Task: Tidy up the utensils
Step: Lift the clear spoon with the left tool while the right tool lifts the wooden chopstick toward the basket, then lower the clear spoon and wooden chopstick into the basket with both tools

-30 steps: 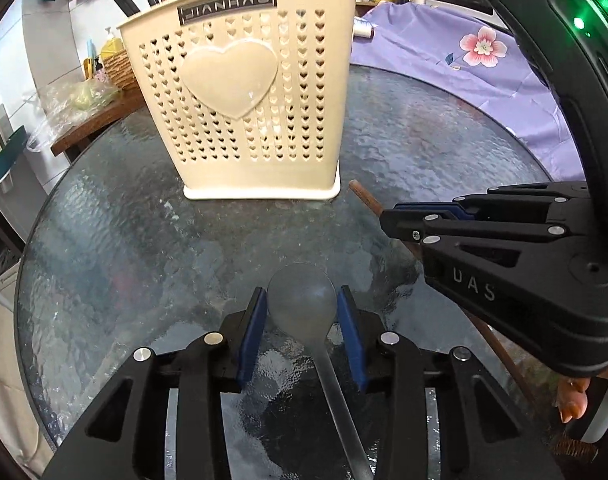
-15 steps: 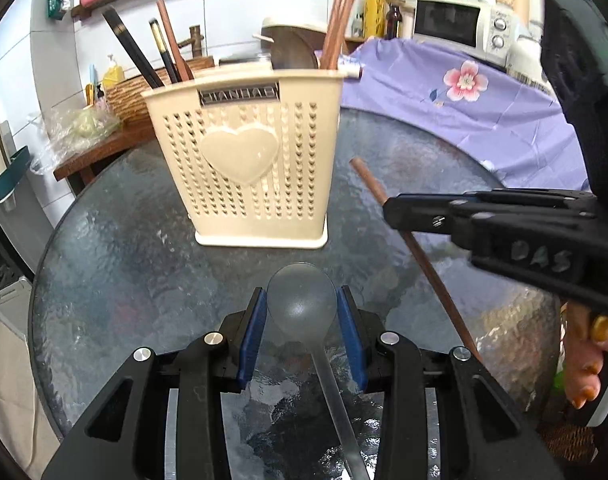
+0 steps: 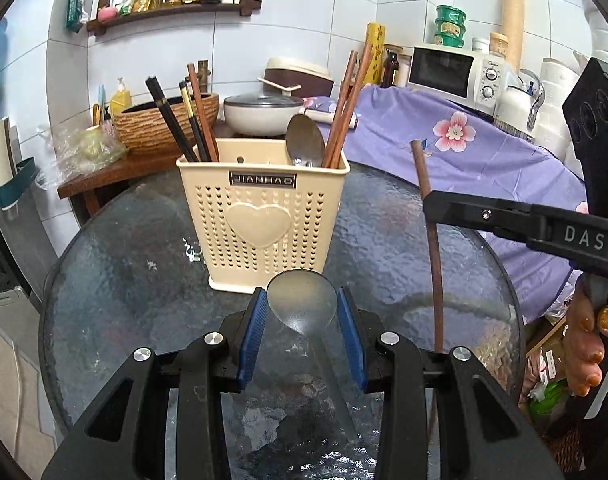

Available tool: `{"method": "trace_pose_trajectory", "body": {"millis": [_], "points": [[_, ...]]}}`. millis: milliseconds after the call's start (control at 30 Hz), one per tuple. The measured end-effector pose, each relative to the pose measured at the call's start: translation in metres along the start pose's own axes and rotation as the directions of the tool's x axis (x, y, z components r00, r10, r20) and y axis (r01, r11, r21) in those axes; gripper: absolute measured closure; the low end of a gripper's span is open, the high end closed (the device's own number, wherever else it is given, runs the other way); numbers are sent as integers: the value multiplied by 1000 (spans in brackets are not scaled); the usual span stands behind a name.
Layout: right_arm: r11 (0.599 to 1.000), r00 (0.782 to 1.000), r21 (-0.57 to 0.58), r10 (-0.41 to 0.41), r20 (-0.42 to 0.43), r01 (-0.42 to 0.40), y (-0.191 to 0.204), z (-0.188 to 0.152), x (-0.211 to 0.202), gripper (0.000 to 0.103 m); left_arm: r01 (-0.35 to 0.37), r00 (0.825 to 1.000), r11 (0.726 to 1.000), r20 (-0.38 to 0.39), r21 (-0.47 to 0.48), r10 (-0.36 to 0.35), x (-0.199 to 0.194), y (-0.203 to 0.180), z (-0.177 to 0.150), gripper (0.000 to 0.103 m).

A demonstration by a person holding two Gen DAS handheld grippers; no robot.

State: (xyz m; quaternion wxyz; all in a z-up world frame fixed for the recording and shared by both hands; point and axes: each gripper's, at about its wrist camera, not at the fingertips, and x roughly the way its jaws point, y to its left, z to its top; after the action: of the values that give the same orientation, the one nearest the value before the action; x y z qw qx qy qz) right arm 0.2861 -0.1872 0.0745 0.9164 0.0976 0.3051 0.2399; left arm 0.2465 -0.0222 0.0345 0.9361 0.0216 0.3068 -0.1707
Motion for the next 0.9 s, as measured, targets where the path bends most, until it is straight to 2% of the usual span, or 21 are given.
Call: {"method": "trace_pose_trajectory", "body": {"millis": [400, 633, 900], "points": [[999, 998, -28, 20, 55, -18, 13, 23, -24, 95, -13, 998, 999, 70, 47, 10, -26, -5, 16, 68], [995, 995, -100, 9, 99, 1, 31, 48, -39, 95, -30, 990, 998, 139, 52, 22, -52, 4, 45, 68], [988, 994, -153, 24, 109, -7, 49, 85, -45, 96, -52, 976, 998, 212, 37, 43, -70, 15, 85, 68]]}}
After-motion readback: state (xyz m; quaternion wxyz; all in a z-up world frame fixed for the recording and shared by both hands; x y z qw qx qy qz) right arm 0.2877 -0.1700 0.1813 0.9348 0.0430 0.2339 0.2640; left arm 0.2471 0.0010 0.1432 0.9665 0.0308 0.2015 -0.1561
